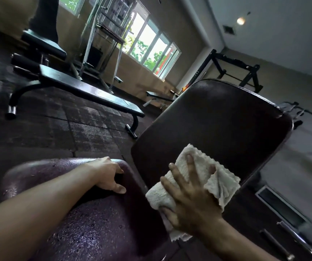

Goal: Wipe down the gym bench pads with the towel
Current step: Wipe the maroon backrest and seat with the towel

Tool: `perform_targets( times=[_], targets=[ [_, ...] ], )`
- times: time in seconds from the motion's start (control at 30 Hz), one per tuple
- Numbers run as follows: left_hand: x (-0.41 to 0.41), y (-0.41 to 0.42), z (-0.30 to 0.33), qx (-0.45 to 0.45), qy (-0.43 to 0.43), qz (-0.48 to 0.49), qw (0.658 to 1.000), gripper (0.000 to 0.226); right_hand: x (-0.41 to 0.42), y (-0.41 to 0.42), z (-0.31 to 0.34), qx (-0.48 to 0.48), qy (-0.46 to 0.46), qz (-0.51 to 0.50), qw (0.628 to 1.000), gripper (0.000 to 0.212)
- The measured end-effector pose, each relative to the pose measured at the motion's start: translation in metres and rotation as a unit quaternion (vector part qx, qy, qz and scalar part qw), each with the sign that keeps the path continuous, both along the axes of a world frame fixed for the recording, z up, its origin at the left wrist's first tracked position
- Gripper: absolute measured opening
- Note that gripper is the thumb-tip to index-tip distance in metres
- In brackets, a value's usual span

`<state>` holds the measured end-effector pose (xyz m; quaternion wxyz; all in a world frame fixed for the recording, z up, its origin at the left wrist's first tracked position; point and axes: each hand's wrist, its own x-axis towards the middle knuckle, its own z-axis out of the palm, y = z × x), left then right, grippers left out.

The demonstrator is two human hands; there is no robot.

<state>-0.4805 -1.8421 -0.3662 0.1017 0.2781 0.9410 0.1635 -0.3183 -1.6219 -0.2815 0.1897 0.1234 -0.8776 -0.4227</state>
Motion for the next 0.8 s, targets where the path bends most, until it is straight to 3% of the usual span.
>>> perform_targets(
  times=[0.23,0.4,0.53,0.63,0.8],
  targets=[
    [0.014,0.002,0.003,0.000,0.017,0.013,1.000,0.078,-0.014,-0.014,0.042,-0.020,0.075,-0.042,0.996,0.073],
    [0.013,0.002,-0.001,0.015,0.004,0.024,1.000,0.083,0.005,-0.001,0.024,-0.028,0.013,-0.011,0.999,0.074],
    [0.011,0.002,-0.001,0.018,-0.007,0.032,0.999,0.086,-0.013,-0.001,0.067,-0.018,0.112,-0.041,0.993,0.075],
    [0.011,0.001,0.001,0.019,-0.012,0.031,0.999,0.088,-0.007,0.005,0.054,-0.066,0.095,-0.053,0.992,0.076],
    [0.013,0.001,0.002,0.021,0.000,0.028,0.999,0.086,0.007,0.013,0.044,-0.023,0.055,-0.002,0.998,0.073]
  ],
)
